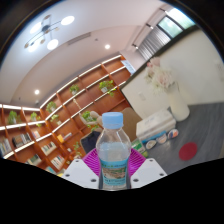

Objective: Pour water

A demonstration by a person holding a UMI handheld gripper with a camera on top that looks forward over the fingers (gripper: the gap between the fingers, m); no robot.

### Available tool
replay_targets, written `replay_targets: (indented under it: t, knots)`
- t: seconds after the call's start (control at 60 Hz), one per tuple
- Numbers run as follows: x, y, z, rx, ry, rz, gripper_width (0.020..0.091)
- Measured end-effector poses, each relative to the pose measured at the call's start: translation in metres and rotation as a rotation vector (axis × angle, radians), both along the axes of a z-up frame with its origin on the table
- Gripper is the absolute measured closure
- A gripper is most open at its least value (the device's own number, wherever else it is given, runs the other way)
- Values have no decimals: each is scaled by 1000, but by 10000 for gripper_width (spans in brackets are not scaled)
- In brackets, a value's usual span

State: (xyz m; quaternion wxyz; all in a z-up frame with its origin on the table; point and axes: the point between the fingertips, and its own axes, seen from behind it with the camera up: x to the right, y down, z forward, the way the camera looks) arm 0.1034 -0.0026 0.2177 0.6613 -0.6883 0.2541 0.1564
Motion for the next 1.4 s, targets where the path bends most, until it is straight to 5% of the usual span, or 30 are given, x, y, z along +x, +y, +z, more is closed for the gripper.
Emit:
replay_targets:
  t: [0.2,0.417,0.833,0.967,1.1,1.233,1.4]
  knots:
    - [91,-14,21,-108,-487,-190,787]
    - [181,-13,-42,-309,-648,-320,769]
    - [223,4,-135,-360,-578,-285,752]
    - [224,1,-135,-320,-566,-285,740]
    - [228,-2,-138,-314,-523,-293,616]
    - [230,-18,-145,-355,-511,-311,245]
    - [207,-53,-135,-337,-511,-297,244]
